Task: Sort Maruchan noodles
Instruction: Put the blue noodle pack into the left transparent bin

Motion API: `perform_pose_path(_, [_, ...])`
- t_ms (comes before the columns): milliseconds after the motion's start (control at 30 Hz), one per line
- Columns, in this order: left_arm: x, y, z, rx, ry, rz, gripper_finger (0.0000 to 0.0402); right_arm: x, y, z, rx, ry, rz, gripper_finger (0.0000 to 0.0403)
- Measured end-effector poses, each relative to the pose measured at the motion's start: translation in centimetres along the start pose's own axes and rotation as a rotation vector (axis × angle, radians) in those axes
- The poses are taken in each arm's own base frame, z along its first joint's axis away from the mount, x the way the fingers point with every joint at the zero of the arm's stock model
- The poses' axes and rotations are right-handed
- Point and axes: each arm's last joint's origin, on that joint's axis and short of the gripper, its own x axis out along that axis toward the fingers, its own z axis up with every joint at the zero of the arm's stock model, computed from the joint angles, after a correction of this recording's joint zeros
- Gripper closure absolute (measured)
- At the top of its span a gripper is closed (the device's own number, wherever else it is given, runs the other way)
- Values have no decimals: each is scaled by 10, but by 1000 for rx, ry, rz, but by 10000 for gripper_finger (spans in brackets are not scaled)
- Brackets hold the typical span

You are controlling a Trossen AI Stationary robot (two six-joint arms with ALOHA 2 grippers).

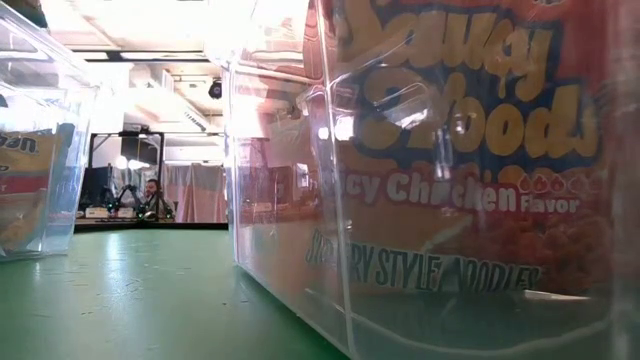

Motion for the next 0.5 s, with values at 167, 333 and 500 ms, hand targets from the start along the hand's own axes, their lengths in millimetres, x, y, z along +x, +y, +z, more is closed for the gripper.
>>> perform_pose_path(167, [0, 0, -1, -24, 12, -5, 292, 0, 0, 0, 2, 1, 0, 282])
perform_pose_path(333, [2, -2, -4, -71, 63, -22, 292, 0, 0, 0, 0, 2, 0, 282])
perform_pose_path(500, [14, -3, -4, -106, 68, -33, 292, 0, 0, -1, -2, 1, -5, 282])
